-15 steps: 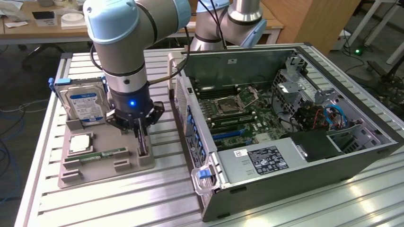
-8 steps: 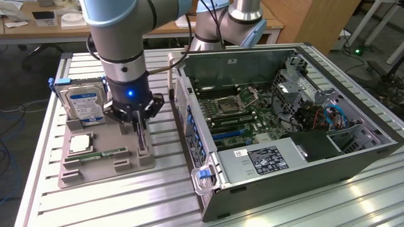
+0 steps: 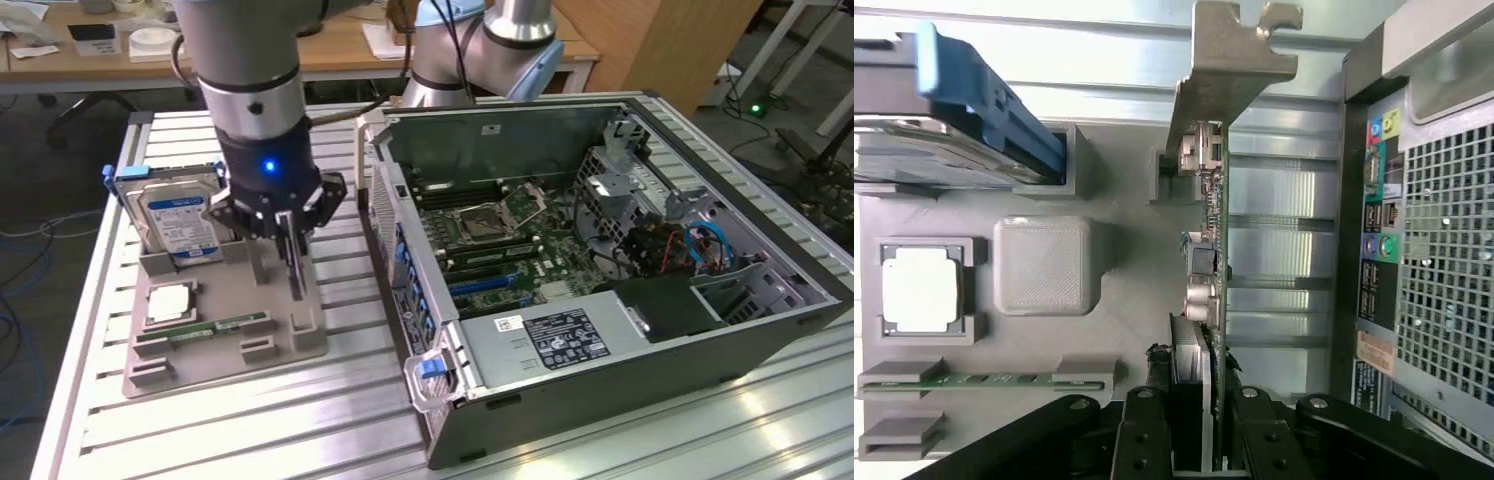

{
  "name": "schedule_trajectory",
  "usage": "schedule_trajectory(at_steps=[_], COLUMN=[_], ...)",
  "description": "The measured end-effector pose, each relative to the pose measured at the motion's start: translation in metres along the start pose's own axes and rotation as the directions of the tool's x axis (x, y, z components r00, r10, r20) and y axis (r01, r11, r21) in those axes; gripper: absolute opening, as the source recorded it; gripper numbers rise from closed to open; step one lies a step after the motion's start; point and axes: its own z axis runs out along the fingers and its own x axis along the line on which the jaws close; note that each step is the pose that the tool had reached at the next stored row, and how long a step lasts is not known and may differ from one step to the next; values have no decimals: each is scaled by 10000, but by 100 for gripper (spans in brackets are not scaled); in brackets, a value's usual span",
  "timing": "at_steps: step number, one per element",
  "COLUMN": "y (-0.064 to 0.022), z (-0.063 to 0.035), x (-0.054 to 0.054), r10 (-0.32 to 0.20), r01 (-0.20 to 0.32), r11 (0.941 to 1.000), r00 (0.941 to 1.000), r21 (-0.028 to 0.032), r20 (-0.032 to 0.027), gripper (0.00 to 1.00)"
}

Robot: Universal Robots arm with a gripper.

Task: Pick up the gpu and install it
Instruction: 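Pick up the gpu and move the gpu toward the slot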

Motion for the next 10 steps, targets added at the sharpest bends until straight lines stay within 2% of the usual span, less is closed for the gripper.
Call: schedule_trajectory(at_steps=[10], y=[18], z=[-451], x=[-20], r10=[0], r01=[0], r11=[10000], r00=[10000], r21=[0], r20=[1], gripper=[27])
